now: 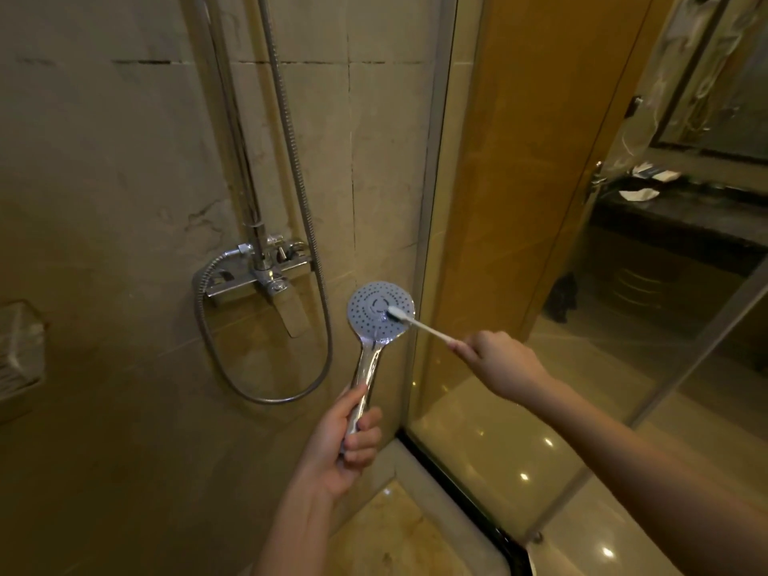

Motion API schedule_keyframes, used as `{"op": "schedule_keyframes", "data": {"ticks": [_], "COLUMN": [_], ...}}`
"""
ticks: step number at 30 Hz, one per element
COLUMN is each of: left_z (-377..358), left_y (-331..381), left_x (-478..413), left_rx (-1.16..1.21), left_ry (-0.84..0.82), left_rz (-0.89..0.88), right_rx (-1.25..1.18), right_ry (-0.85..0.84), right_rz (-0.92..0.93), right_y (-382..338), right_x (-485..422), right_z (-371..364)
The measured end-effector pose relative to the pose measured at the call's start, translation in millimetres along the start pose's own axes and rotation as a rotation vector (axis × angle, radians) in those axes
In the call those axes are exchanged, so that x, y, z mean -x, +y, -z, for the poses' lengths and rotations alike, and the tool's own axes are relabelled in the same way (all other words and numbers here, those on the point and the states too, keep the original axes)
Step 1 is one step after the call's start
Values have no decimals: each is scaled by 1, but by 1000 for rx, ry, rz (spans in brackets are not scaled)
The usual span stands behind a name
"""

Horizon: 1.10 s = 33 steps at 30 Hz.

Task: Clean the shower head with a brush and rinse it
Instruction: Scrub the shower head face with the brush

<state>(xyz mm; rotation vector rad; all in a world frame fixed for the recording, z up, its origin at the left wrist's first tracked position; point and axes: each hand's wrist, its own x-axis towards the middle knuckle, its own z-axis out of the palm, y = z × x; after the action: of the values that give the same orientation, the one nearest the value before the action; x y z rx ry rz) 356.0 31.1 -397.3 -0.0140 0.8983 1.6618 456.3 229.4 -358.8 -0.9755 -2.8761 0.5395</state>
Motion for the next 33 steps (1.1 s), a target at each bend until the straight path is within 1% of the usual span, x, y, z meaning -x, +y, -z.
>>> {"op": "schedule_keyframes", "data": {"ticks": [4,7,9,12,15,19,23,27,31,33], "left_z": [1,3,3,4,3,2,-3,-7,-9,-9], "left_y": [1,2,0,1,0,1,-2,-6,-10,-10], "left_x": [0,1,1,1,0,1,1,4,4,4], "left_rx": [26,-17,-37,-19,-26,-12,-60,-161,-293,-301], "left_ry": [7,10,16,20,28,44,75,112,144,155], "left_rz": [-26,-21,-29,-33,-44,-85,-126,-209,-259,-279], "right_rx": [31,-55,-61,6,-81,-91,-172,-75,-63,-1], "right_ry": [-63,11,29,-41,13,-49,-15,-24,17,-19], "right_rz": [37,-22,-22,8,-38,-4,-39,-16,-15,17], "right_y": [-8,2,5,3,13,3,4,-4,-1,-8], "right_x": [2,-10,-12,-6,-15,-12,-22,-27,-37,-30], "right_z": [-10,1,3,-6,-2,-10,0,2,19,11]}}
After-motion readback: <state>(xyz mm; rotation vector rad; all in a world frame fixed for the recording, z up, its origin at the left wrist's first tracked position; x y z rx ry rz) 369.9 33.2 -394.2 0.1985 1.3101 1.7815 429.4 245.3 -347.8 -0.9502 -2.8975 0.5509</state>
